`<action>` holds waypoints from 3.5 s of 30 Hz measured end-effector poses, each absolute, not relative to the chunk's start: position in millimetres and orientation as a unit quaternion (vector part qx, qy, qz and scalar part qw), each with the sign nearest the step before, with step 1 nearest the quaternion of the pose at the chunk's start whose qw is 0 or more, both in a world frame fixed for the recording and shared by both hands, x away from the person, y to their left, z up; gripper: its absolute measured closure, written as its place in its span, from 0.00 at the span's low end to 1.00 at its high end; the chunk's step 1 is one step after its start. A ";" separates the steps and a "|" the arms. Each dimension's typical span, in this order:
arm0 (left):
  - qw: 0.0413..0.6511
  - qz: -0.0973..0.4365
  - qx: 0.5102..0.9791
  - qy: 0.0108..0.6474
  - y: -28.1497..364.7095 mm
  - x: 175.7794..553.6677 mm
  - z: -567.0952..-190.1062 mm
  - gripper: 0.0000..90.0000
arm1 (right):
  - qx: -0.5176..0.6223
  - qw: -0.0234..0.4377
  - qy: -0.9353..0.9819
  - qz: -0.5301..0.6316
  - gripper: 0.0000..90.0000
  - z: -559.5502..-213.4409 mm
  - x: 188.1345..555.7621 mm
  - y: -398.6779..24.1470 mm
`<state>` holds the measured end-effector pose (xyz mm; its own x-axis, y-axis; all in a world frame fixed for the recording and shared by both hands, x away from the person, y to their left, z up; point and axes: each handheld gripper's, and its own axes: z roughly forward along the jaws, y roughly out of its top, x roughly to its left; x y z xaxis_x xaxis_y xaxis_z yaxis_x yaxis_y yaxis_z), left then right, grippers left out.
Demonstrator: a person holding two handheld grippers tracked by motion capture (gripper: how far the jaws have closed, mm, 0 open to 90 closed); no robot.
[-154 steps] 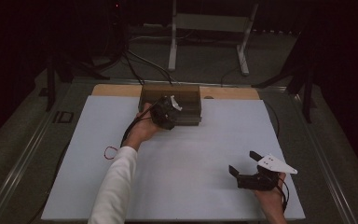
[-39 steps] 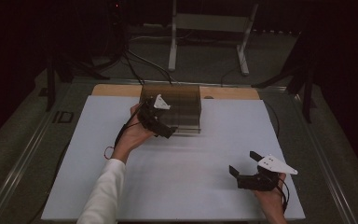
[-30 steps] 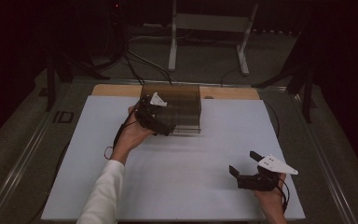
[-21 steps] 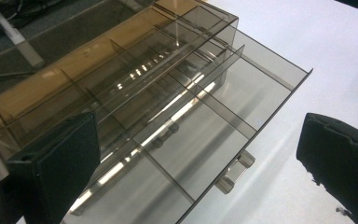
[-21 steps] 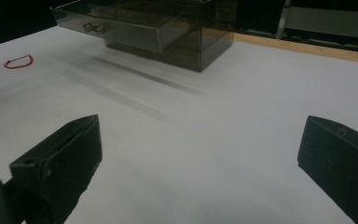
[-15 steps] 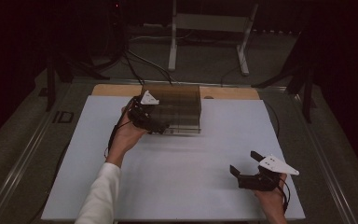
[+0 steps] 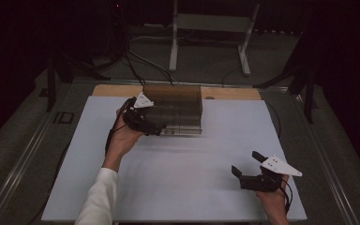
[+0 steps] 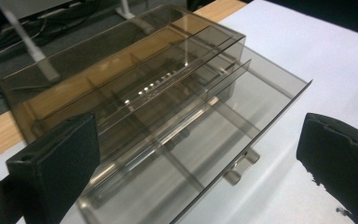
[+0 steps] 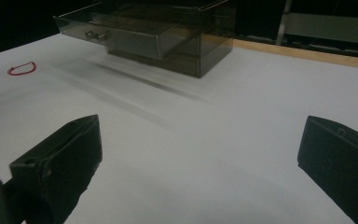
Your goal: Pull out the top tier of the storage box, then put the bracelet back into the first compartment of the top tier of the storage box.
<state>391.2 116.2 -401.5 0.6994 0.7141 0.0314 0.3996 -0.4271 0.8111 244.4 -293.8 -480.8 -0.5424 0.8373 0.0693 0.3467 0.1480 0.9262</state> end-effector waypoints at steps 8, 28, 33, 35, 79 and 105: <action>0.411 0.202 0.818 0.348 125.7 385.3 -401.1 0.01 | 0.409 0.245 0.719 0.506 0.00 -481.0 244.2 -293.5; 0.412 0.220 0.801 0.374 150.0 377.6 -400.4 0.01 | 0.403 0.250 0.717 0.511 0.00 -481.7 243.2 -294.9; 0.411 0.220 0.797 0.384 157.4 375.4 -405.4 0.01 | 0.405 0.250 0.715 0.511 0.00 -481.7 243.2 -295.5; 0.410 0.218 0.796 0.388 159.7 374.8 -406.8 0.01 | 0.405 0.250 0.716 0.511 0.00 -481.9 243.4 -295.4; 0.372 0.208 0.795 0.432 195.7 362.4 -433.7 0.01 | 0.422 0.249 0.715 0.499 0.00 -481.0 242.5 -295.8; 0.342 0.205 0.797 0.454 212.1 355.2 -453.1 0.01 | 0.422 0.248 0.715 0.498 0.00 -481.4 242.8 -295.0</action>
<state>355.2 212.1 -453.1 0.5043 0.8634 0.0158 0.5827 -0.3537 0.7316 242.8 -295.0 -481.4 -0.5204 0.8513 0.0668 0.3577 0.1463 0.9223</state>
